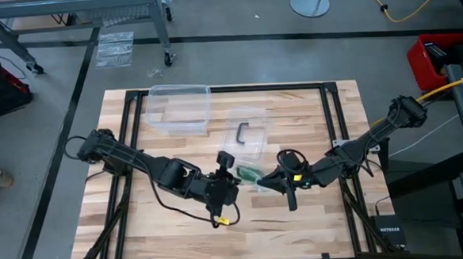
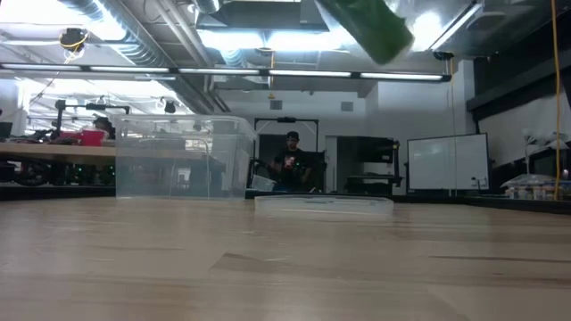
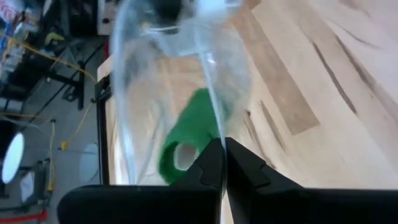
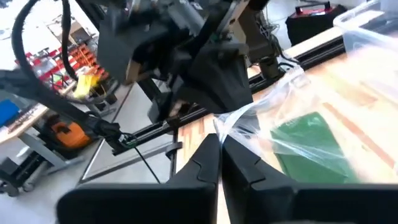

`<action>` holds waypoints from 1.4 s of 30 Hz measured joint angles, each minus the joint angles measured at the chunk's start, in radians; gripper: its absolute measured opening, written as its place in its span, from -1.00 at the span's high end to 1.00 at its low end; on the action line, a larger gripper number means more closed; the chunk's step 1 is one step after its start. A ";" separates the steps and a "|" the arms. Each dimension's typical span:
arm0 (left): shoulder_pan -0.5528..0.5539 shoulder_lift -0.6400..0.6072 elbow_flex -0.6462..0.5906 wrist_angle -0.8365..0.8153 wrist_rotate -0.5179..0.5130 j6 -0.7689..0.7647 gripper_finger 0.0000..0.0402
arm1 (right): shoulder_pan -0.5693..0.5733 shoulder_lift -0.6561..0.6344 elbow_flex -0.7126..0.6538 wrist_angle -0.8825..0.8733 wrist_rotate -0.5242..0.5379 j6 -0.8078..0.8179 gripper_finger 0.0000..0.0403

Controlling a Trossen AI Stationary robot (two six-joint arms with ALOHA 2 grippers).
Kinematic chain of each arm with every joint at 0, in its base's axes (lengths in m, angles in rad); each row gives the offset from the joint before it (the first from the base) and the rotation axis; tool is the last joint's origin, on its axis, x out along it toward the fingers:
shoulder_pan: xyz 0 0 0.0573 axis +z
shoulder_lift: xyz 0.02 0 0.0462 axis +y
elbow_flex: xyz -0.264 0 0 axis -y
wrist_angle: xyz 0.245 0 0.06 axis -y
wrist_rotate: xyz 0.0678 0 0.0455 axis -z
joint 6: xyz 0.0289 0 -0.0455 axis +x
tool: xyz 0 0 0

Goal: Roll bandage
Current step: Close the transparent zip bag

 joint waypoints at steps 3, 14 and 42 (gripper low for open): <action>0.000 -0.018 0.000 -0.004 -0.006 -0.044 1.00 | -0.010 0.000 0.000 0.004 -0.012 -0.027 0.81; 0.000 -0.025 0.000 0.006 -0.004 -0.044 1.00 | -0.039 0.000 0.001 0.002 -0.069 -0.026 0.08; 0.151 -0.124 0.000 -0.147 0.062 -0.227 1.00 | -0.040 0.003 0.001 -0.114 0.170 -0.261 -0.18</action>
